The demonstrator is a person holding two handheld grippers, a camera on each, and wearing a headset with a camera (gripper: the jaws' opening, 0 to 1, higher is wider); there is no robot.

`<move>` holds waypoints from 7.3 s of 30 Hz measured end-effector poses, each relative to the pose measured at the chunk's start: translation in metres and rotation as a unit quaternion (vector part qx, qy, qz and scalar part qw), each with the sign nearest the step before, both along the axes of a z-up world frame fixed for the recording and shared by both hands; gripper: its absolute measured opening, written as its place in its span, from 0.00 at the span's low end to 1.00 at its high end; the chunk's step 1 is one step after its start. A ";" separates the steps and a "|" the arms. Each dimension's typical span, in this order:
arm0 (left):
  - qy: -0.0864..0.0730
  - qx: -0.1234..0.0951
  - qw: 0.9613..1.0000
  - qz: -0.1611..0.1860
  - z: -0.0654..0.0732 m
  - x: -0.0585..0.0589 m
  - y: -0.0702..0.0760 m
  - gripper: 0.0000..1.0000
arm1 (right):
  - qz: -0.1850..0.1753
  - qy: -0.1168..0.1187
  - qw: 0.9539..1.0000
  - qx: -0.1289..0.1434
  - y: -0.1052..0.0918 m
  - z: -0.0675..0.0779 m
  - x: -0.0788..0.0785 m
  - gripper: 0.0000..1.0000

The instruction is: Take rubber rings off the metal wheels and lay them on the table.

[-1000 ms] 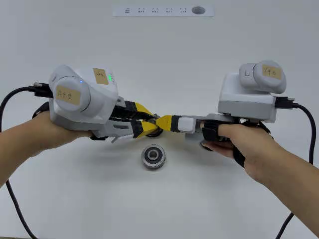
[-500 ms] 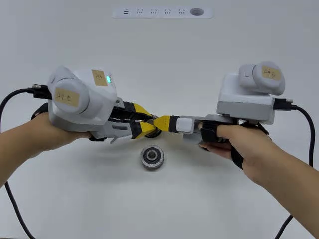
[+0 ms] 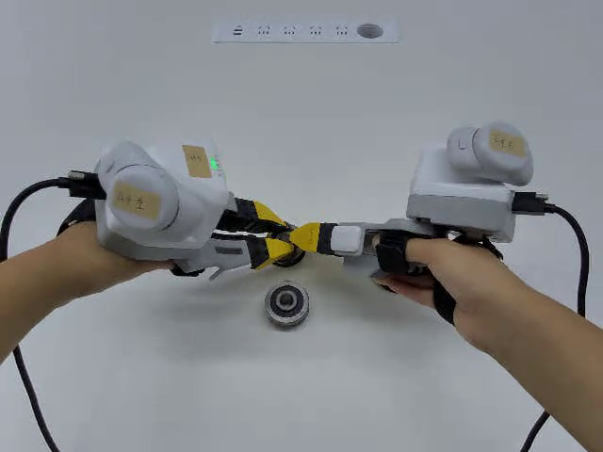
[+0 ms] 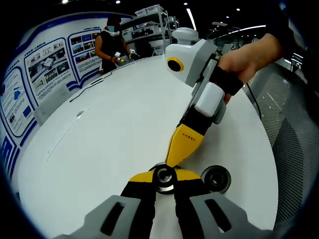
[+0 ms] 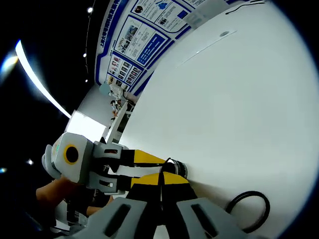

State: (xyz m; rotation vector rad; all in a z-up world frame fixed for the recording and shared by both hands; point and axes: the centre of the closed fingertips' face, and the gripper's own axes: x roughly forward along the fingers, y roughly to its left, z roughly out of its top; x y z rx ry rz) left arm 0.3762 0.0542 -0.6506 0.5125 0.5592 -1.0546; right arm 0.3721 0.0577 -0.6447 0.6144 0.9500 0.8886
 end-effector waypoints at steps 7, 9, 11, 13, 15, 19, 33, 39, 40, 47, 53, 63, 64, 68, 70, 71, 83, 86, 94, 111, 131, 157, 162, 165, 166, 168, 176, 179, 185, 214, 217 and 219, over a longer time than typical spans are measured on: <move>0.011 -0.002 1.000 0.012 0.000 0.000 0.000 0.14 | -0.003 -0.006 1.000 -0.011 -0.001 -0.002 0.001 0.01; 0.013 -0.004 1.000 0.012 0.001 0.000 -0.001 0.14 | -0.003 -0.007 1.000 -0.011 -0.001 -0.002 0.002 0.01; 0.017 -0.005 1.000 0.012 0.002 -0.001 0.000 0.15 | -0.004 -0.008 1.000 -0.012 -0.001 -0.001 0.002 0.01; 0.022 -0.007 1.000 0.011 0.004 -0.003 0.002 0.19 | -0.006 -0.008 1.000 -0.013 -0.001 -0.002 0.003 0.01; 0.022 -0.009 1.000 0.011 0.007 -0.006 0.004 0.21 | -0.007 -0.007 1.000 -0.014 0.000 -0.002 0.004 0.01; 0.013 -0.019 0.999 0.034 0.015 -0.002 0.014 0.23 | -0.006 -0.008 1.000 -0.014 0.002 -0.001 0.003 0.01; -0.025 -0.065 0.992 0.108 0.051 0.006 0.051 0.40 | 0.012 -0.012 1.000 0.011 0.021 0.018 -0.004 0.01; -0.040 -0.074 0.988 0.126 0.058 0.010 0.055 0.45 | 0.001 -0.004 0.999 0.041 0.020 0.033 -0.002 0.01; -0.042 -0.077 0.988 0.128 0.059 0.010 0.055 0.48 | -0.001 -0.005 0.999 0.045 0.018 0.036 -0.001 0.01; -0.037 -0.094 0.986 0.136 0.064 0.007 0.053 0.58 | -0.052 0.013 0.995 0.082 -0.010 0.051 0.011 0.01; -0.037 -0.111 0.983 0.142 0.070 0.005 0.054 0.65 | -0.091 0.026 0.993 0.077 -0.047 0.044 0.011 0.01; -0.039 -0.130 0.977 0.165 0.074 0.001 0.060 0.68 | -0.141 0.060 0.986 0.069 -0.092 0.024 0.000 0.01; -0.039 -0.130 0.977 0.166 0.074 0.001 0.060 0.69 | -0.143 0.061 0.986 0.068 -0.093 0.022 -0.002 0.01; -0.039 -0.131 0.977 0.166 0.074 0.000 0.061 0.69 | -0.154 0.072 0.984 0.055 -0.102 0.011 -0.007 0.01; -0.039 -0.133 0.976 0.167 0.074 0.000 0.060 0.69 | -0.160 0.078 0.983 0.048 -0.106 0.007 -0.010 0.01; -0.039 -0.134 0.976 0.167 0.075 0.000 0.059 0.69 | -0.161 0.079 0.983 0.044 -0.107 0.005 -0.011 0.01; -0.033 -0.133 0.977 0.163 0.070 -0.004 0.054 0.67 | -0.175 0.078 0.980 -0.052 -0.130 -0.021 -0.016 0.02; -0.032 -0.133 0.977 0.162 0.070 -0.005 0.053 0.67 | -0.164 0.063 0.982 -0.073 -0.129 -0.024 -0.015 0.02; -0.031 -0.132 0.978 0.158 0.070 -0.006 0.052 0.67 | -0.115 0.023 0.986 -0.118 -0.128 -0.022 -0.018 0.09; -0.005 -0.110 0.984 0.141 0.047 0.006 0.039 0.54 | -0.093 -0.092 0.991 -0.023 -0.089 0.034 0.013 0.35; 0.023 -0.064 0.996 0.064 0.012 0.006 0.009 0.30 | 0.003 -0.114 0.993 0.032 -0.045 0.041 0.001 0.55; 0.042 -0.048 0.997 0.039 0.000 -0.001 0.004 0.14 | 0.030 -0.093 0.994 0.055 -0.020 0.031 -0.009 0.53; 0.039 -0.043 0.998 0.033 0.001 -0.001 0.004 0.14 | 0.040 -0.085 0.994 0.058 -0.011 0.028 -0.012 0.54; 0.035 -0.035 0.998 0.026 0.001 -0.001 0.004 0.13 | 0.044 -0.076 0.994 0.061 -0.005 0.025 -0.015 0.57; 0.034 -0.032 0.999 0.024 0.001 -0.001 0.004 0.13 | 0.044 -0.075 0.994 0.062 -0.004 0.024 -0.015 0.58; 0.028 -0.024 0.999 0.015 0.000 -0.001 0.004 0.13 | 0.040 -0.064 0.995 0.066 0.000 0.023 -0.015 0.60; 0.025 -0.021 0.999 0.012 0.000 -0.001 0.004 0.13 | 0.007 -0.023 0.997 0.068 0.006 0.017 -0.005 0.62; 0.023 -0.020 0.999 0.011 0.000 -0.001 0.004 0.13 | 0.000 -0.019 0.997 0.070 0.007 0.017 -0.004 0.62; 0.023 -0.016 1.000 0.008 0.000 -0.001 0.004 0.13 | 0.004 -0.012 0.998 0.063 0.010 0.012 -0.006 0.62; 0.025 -0.012 1.000 0.006 -0.002 -0.001 0.004 0.13 | -0.019 0.008 0.994 0.104 0.000 0.018 -0.006 0.50; 0.025 -0.011 1.000 0.006 -0.002 -0.001 0.004 0.13 | -0.019 0.007 0.996 0.089 -0.001 0.013 -0.006 0.44; 0.025 -0.012 1.000 0.006 -0.002 -0.001 0.004 0.13 | -0.027 0.017 0.996 0.078 -0.004 0.006 -0.003 0.38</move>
